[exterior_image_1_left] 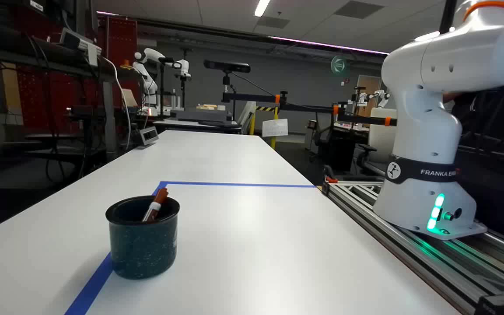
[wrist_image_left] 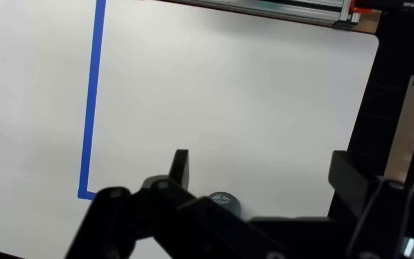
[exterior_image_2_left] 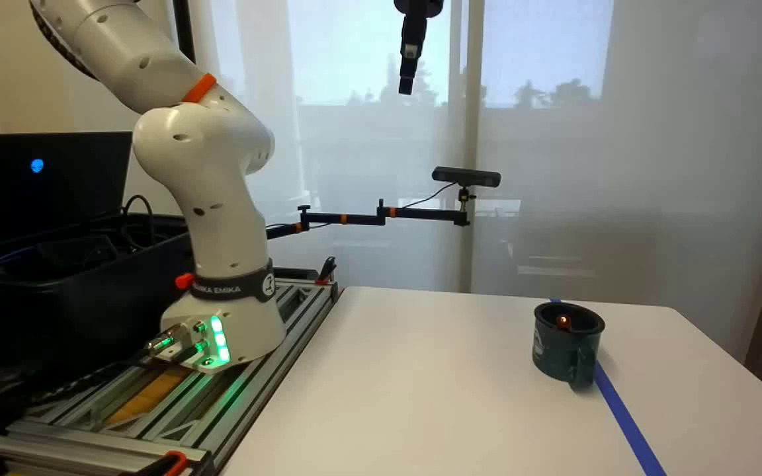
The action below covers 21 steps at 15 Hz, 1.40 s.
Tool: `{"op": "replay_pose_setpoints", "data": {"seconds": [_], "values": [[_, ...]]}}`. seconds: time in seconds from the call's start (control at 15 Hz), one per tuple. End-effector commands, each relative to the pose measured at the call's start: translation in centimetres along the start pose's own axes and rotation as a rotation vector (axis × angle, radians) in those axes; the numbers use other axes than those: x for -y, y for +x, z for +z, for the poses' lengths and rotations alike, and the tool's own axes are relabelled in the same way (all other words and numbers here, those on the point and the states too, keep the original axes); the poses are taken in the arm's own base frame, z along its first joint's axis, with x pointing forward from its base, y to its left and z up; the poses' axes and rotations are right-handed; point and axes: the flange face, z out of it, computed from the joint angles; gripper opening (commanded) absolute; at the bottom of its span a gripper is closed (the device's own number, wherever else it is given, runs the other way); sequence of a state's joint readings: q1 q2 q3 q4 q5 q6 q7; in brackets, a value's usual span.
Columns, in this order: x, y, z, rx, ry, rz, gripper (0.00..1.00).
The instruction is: Take the marker out of the cup
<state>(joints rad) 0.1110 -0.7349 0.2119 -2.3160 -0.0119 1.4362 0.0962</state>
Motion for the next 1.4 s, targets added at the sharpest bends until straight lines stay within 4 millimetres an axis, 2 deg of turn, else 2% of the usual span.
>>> {"op": "replay_pose_setpoints", "data": {"seconds": [0.0,0.33,0.53,0.8,1.33], "values": [[0.0,0.0,-0.1,0.0,0.0,0.0,1.0],[0.0,0.0,-0.1,-0.001,0.0,0.0,1.0],[-0.3,1.0,1.0,-0.022,-0.011,0.001,1.0],[-1.5,3.3,3.3,-0.006,0.018,-0.018,1.0],[-4.4,9.5,8.8,0.099,0.082,-0.185,1.0]]}}
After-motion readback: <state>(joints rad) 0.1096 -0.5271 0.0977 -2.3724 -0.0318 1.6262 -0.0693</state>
